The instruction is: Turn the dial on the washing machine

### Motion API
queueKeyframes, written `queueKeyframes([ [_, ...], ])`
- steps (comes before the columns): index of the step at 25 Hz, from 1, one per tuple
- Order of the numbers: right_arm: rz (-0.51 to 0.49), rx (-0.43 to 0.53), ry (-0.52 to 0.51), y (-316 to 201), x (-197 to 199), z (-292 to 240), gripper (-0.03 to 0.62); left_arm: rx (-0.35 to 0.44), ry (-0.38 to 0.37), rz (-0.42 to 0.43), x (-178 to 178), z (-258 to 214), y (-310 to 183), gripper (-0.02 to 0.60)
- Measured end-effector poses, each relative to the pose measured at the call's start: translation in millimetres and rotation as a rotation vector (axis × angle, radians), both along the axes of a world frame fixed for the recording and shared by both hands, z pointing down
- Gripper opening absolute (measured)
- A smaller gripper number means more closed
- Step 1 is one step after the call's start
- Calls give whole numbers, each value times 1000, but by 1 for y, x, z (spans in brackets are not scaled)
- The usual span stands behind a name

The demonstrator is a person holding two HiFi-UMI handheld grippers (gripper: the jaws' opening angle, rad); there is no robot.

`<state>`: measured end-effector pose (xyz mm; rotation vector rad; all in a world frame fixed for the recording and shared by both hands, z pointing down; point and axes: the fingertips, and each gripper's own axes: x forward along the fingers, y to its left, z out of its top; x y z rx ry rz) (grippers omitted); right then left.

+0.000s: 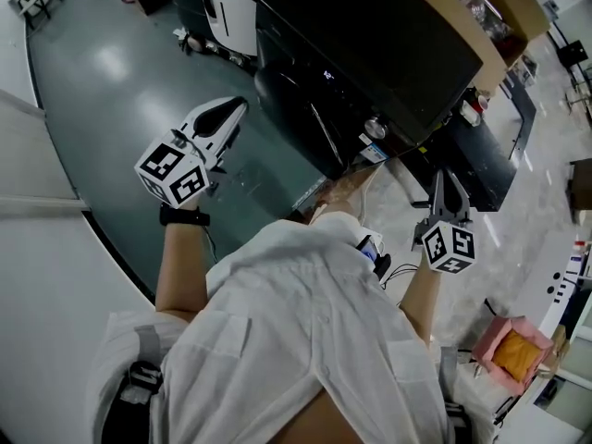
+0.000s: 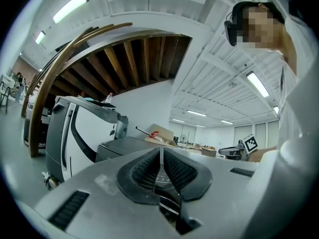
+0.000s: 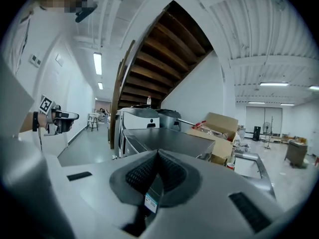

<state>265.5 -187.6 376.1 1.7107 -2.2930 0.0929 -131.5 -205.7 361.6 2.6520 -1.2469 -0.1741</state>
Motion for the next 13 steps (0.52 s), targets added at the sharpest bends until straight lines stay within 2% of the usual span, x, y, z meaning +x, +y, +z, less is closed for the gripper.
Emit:
queueKeyframes([
  [13, 2, 19, 28, 12, -12, -11, 0, 22, 6, -11, -25, -7, 12, 17],
])
